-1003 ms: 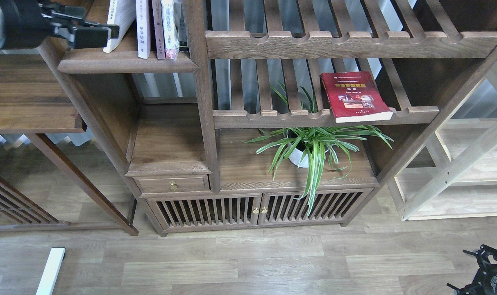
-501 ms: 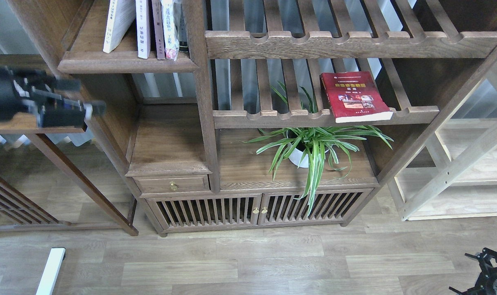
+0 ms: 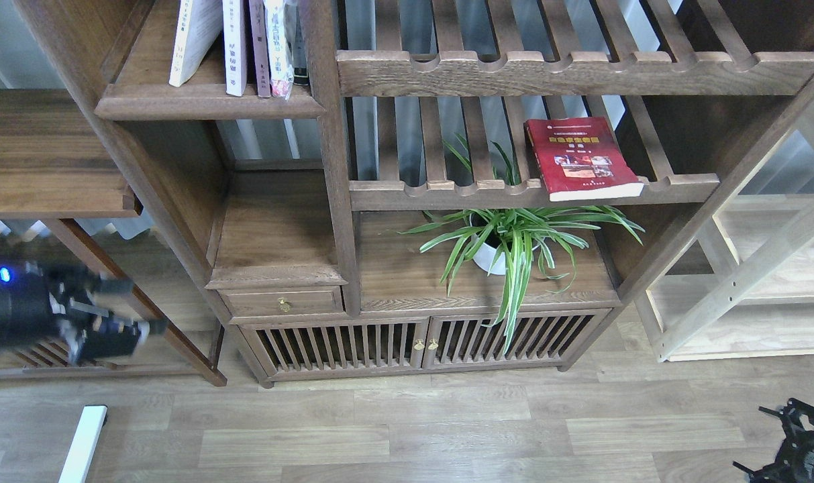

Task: Organize books on shelf
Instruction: 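Withdraw the left gripper down from the shelf and raise the right gripper, then reach the right gripper to the red book on the middle shelf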

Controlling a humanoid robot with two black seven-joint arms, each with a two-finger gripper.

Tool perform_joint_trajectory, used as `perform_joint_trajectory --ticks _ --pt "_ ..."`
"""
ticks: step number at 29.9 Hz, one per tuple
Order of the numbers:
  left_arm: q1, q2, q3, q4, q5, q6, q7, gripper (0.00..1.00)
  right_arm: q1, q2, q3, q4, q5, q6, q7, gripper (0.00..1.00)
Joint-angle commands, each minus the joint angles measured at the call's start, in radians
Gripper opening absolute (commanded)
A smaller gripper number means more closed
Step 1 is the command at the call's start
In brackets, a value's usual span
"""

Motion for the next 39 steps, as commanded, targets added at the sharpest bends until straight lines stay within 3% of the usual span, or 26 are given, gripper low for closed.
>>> perform_joint_trajectory --ticks 1,7,19,29,39 --pt "0.139 -0.064 -0.007 0.045 0.068 0.073 -0.064 0.89 0.036 0.005 0.002 0.026 -0.017 -0.061 0.0 1.0" --pt "0.318 -0.207 -0.02 0.143 0.131 0.189 -0.144 0.89 0.103 0.028 0.0 0.062 -0.031 -0.215 0.0 1.0" --pt "0.559 -0.472 -0.006 0.358 0.212 0.386 -0.249 0.89 0.212 0.126 -0.007 0.124 -0.183 -0.215 0.0 1.0" --pt "0.619 -0.551 -0.004 0.394 0.212 0.49 -0.278 0.89 0.335 0.181 -0.006 0.141 -0.27 -0.215 0.0 0.98" --pt "0.641 -0.603 -0.003 0.478 0.212 0.512 -0.29 0.89 0.51 0.183 0.017 0.092 -0.24 -0.215 0.0 0.95"
